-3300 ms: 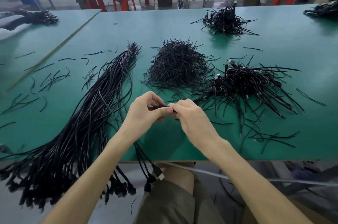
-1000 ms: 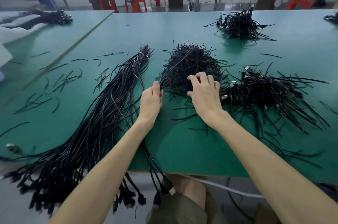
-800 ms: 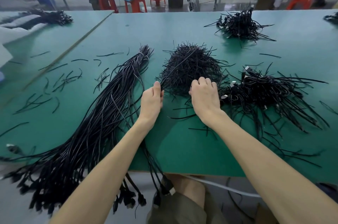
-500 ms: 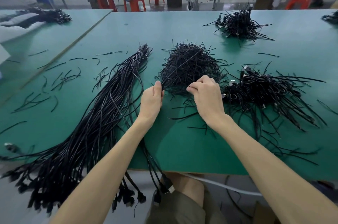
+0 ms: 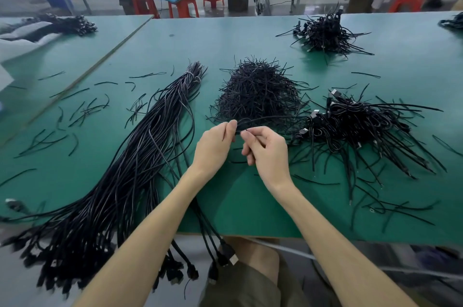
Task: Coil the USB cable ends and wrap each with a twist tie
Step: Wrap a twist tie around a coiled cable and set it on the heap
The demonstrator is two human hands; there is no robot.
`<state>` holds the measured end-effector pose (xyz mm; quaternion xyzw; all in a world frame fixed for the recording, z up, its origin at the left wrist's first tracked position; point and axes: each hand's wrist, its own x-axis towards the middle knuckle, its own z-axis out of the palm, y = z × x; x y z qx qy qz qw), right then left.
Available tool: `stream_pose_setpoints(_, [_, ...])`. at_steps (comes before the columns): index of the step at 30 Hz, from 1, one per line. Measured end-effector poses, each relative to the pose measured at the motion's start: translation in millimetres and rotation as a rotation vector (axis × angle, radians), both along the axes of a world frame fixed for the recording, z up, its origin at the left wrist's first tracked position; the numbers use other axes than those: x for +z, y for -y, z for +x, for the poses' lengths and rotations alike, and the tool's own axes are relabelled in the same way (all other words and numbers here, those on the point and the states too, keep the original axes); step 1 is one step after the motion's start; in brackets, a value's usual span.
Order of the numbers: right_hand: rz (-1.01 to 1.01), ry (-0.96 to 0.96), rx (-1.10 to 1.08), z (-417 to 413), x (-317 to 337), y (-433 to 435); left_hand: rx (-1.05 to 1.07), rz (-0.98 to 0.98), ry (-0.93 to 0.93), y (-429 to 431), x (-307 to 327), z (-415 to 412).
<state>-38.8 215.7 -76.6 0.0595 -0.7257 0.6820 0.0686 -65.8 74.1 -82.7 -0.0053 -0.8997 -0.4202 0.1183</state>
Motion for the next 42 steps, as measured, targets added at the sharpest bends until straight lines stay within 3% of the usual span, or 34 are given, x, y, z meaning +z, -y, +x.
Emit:
stream_pose_setpoints(5, [-0.155,0.073,-0.033,-1,0,-5,-0.039,-0.266,0.026,-4,-1,2])
stream_pose_setpoints(13, [-0.216,0.117,-0.04,-3,-2,-5,-0.107,-0.298,0.011,-5,2,7])
stream_pose_setpoints(21, [-0.045,0.076,-0.004,-3,-5,-2,-0.118,-0.014,0.003,-2,6,3])
stream_pose_setpoints(25, [-0.051,0.067,0.024,-3,-5,-2,-0.135,0.071,0.001,0,7,3])
stream_pose_setpoints(33, [-0.117,0.073,0.156,-1,0,-3,-0.206,0.469,0.135,4,13,6])
stream_pose_setpoints(42, [-0.055,0.016,0.283,-1,-4,-1,-0.27,0.494,0.136,3,18,12])
